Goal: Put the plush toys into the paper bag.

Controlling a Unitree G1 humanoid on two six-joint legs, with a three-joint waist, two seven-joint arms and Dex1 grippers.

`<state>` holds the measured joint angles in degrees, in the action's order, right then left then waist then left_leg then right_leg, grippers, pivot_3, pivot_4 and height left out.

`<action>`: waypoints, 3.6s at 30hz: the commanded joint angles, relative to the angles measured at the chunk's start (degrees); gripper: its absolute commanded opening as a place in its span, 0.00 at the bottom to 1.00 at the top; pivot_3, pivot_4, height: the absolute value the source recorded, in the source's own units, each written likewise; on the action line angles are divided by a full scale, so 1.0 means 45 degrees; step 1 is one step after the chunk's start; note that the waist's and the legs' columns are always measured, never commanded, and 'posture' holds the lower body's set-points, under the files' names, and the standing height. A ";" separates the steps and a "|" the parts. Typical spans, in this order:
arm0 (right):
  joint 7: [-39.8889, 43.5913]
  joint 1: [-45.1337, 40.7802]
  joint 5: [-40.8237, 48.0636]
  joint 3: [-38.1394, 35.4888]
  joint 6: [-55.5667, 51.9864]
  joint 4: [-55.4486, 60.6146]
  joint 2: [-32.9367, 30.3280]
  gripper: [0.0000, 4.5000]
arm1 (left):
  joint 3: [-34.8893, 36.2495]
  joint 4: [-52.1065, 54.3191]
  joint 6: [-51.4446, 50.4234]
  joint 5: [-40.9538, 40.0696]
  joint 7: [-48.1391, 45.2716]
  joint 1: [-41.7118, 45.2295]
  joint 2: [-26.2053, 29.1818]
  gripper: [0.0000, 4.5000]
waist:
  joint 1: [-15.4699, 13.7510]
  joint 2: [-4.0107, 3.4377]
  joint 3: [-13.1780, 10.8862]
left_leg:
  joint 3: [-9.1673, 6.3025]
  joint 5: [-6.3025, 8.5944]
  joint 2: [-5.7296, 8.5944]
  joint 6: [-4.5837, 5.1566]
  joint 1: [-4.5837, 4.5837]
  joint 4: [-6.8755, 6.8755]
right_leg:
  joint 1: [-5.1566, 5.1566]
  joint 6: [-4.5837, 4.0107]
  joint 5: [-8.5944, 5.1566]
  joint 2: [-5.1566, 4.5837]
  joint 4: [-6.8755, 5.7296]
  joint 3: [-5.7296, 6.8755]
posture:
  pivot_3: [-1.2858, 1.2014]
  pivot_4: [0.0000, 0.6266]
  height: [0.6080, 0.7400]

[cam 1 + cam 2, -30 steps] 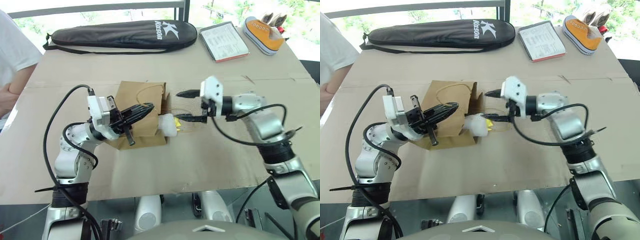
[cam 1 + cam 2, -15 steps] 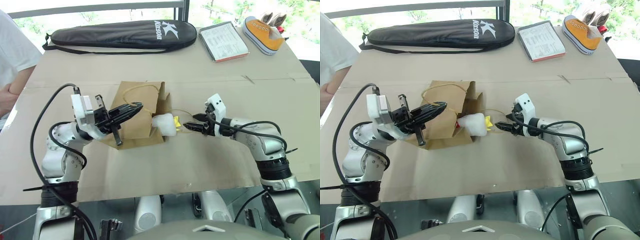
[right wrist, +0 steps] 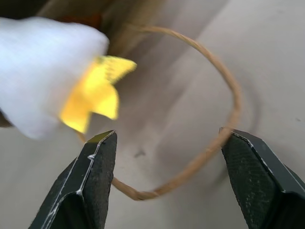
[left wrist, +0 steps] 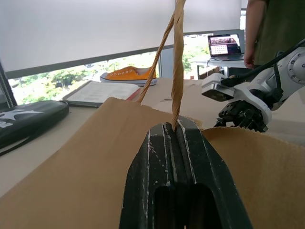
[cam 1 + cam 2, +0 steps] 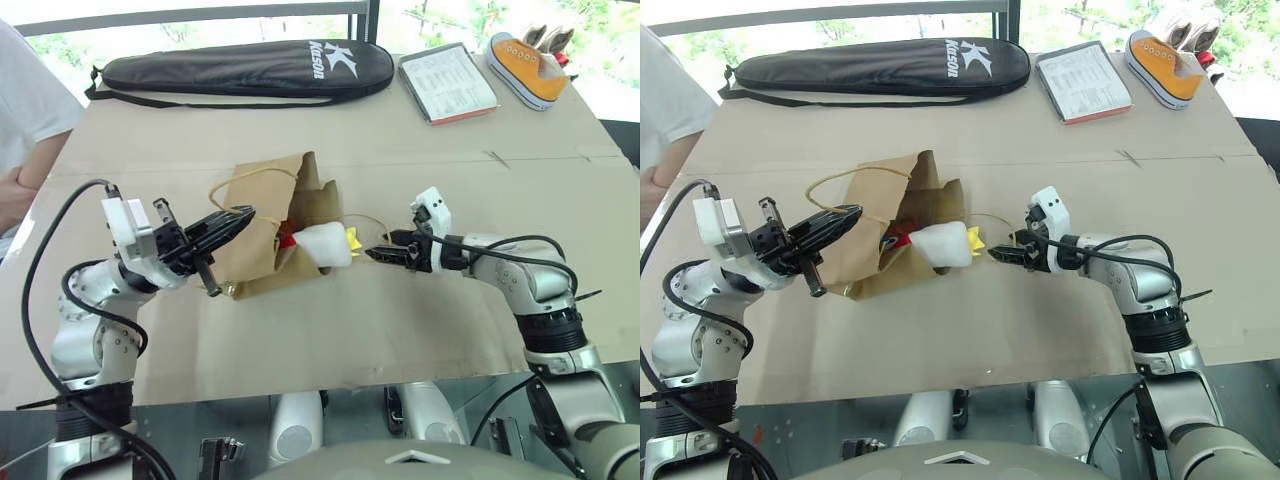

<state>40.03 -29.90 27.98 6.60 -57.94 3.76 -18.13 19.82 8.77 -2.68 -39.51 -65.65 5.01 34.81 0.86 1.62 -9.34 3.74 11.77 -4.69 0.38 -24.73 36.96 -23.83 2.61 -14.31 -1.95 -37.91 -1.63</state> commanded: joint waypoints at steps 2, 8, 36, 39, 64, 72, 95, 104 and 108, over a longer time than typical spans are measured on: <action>0.0391 -0.0410 0.1268 -0.0812 -0.0006 0.0677 0.0430 0.35 | 0.0168 0.1040 -0.0202 -0.0283 0.0519 -0.0215 0.0007 0.00 | 0.0009 0.0001 -0.0001 | 0.0000 0.0000 0.0000 0.0000 0.0000 -0.0006 | -0.0002 0.0005 0.0003 0.0001 0.0001 0.0000 | 0.52 0.24 1.00; 0.0312 -0.0866 0.4154 -0.3050 -0.0628 0.1722 0.1101 0.02 | 0.0066 0.1701 -0.0953 -0.0914 0.1216 0.0190 -0.0085 0.00 | -0.0021 0.0000 -0.0003 | -0.0002 0.0000 0.0000 0.0000 -0.0005 -0.0012 | -0.0003 0.0023 0.0012 0.0002 0.0005 0.0001 | 0.52 0.24 1.00; -0.6406 0.0569 0.7825 -0.3621 -0.1569 0.2777 -0.0854 0.59 | -0.0099 -0.2128 -0.2199 -0.1168 -0.0024 0.3810 0.0096 0.00 | 0.0066 0.0025 0.0009 | -0.0014 -0.0001 -0.0003 0.0004 -0.0006 -0.0042 | -0.0005 0.0032 0.0017 0.0017 0.0021 -0.0001 | 0.52 0.24 1.00; -0.6350 0.0261 0.6970 -0.2993 -0.1242 0.1667 -0.0267 0.59 | 0.0053 -0.1819 -0.2298 -0.1364 0.0032 0.3692 0.0081 0.00 | 0.0053 0.0025 0.0009 | -0.0010 -0.0001 -0.0002 0.0004 -0.0009 -0.0041 | -0.0005 0.0033 0.0017 0.0015 0.0025 -0.0002 | 0.52 0.24 1.00; -0.2651 -0.1519 0.6466 -0.3445 0.0051 -0.0317 0.2195 0.01 | 0.1588 0.1266 -0.2651 -0.2135 0.1691 0.0875 0.0103 0.00 | 0.0003 0.0017 0.0004 | -0.0008 0.0000 -0.0006 0.0002 -0.0013 -0.0045 | -0.0009 0.0033 0.0018 0.0010 0.0026 0.0004 | 0.52 0.24 1.00; -0.4719 -0.2246 1.0094 -0.4733 -0.0695 0.2864 0.1912 0.01 | 0.0965 -0.0290 -0.2857 -0.1902 0.1722 0.2920 0.0232 0.00 | 0.0002 0.0019 0.0005 | -0.0010 -0.0001 -0.0005 0.0002 -0.0007 -0.0043 | -0.0005 0.0031 0.0017 0.0010 0.0024 0.0009 | 0.52 0.24 1.00; -1.0227 -0.3874 1.0183 -0.3425 0.0085 0.3998 0.0139 0.01 | -0.2535 -0.8031 -0.1309 0.2486 0.0049 0.9472 -0.0374 0.00 | 0.0023 0.0033 -0.0003 | -0.0026 -0.0003 -0.0001 0.0006 -0.0064 -0.0054 | -0.0063 0.0040 0.0021 0.0019 0.0016 0.0016 | 0.52 0.24 1.00; -1.0024 -0.2813 0.9272 -0.2567 0.0036 0.4278 -0.0846 0.13 | -0.3067 -0.9618 -0.0740 0.3505 -0.0607 1.0278 -0.0500 0.00 | -0.0025 0.0044 0.0001 | -0.0028 -0.0003 0.0004 0.0006 -0.0083 -0.0048 | -0.0066 0.0040 0.0022 0.0008 0.0022 0.0024 | 0.52 0.24 1.00; -0.9282 -0.2492 0.8856 -0.2590 0.0103 0.4688 -0.1455 0.45 | -0.2916 -1.0000 -0.0906 0.3481 -0.0812 1.0677 -0.0628 0.12 | -0.0016 0.0044 -0.0001 | -0.0028 -0.0003 0.0007 0.0006 -0.0099 -0.0038 | -0.0079 0.0041 0.0022 0.0006 0.0019 0.0020 | 0.52 0.24 1.00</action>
<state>-3.35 -40.19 68.16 -4.15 -58.32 22.02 -23.78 5.94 -36.93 -7.18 -23.71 -69.02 50.98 31.53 0.79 1.82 -9.35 3.59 11.76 -4.66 0.41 -25.18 36.79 -24.19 2.80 -14.21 -1.91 -37.84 -1.52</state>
